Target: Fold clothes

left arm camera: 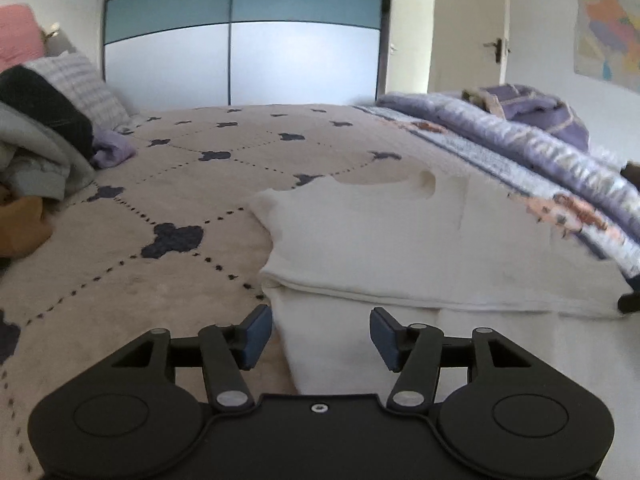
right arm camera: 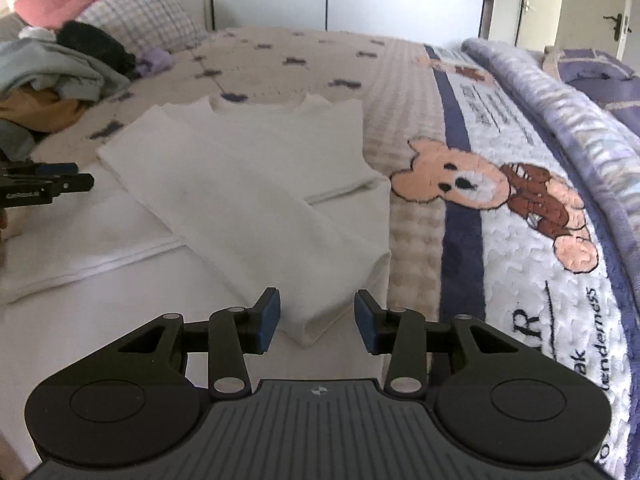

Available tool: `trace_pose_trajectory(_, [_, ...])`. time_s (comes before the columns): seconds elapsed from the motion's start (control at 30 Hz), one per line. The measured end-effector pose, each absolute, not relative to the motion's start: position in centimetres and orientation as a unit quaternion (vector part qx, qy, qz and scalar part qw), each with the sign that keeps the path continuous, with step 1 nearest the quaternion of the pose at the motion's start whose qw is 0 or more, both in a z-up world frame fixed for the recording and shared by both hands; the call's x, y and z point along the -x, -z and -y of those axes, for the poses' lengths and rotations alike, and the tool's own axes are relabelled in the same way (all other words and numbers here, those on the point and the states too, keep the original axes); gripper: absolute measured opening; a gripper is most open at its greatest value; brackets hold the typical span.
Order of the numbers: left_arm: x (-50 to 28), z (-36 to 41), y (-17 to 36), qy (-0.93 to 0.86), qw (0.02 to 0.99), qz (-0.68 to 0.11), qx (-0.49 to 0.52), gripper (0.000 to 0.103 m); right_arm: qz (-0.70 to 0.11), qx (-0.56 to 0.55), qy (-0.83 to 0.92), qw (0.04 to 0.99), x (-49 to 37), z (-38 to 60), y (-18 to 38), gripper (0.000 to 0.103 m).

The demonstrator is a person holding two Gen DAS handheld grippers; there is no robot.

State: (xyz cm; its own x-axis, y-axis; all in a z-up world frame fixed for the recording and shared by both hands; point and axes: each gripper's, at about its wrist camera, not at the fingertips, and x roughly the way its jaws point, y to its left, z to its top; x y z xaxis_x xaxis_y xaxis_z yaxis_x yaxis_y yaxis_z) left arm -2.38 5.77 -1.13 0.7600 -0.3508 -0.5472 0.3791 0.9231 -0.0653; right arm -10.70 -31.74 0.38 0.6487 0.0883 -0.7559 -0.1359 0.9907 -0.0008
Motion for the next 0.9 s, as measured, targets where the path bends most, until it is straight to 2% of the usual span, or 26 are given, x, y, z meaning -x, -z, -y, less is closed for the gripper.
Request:
trace_pose_trajectory(0.13, [4.5, -5.4, 0.2, 0.216, 0.932, -0.29, -0.009, 0.052, -0.414, 0.036, -0.061, 0.908, 11.8, 32.0, -0.4, 0.051])
trace_pose_trajectory(0.5, [9.6, -6.0, 2.0, 0.225, 0.919, -0.311, -0.088, 0.054, -0.412, 0.056, -0.059, 0.908, 15.0, 32.9, -0.3, 0.052])
trace_pose_trajectory(0.57, [10.0, -6.4, 2.1, 0.219, 0.918, -0.317, -0.097, 0.058, -0.411, 0.06, -0.058, 0.908, 15.5, 33.1, -0.3, 0.052])
trace_pose_trajectory(0.67, [9.7, -7.4, 1.7, 0.216, 0.916, -0.326, -0.082, 0.059, -0.411, 0.065, -0.058, 0.908, 16.4, 33.3, -0.3, 0.057])
trace_pose_trajectory(0.9, [6.2, -8.2, 0.1, 0.181, 0.931, -0.312, -0.057, 0.059, -0.388, 0.042, -0.051, 0.919, 14.5, 33.2, -2.0, 0.057])
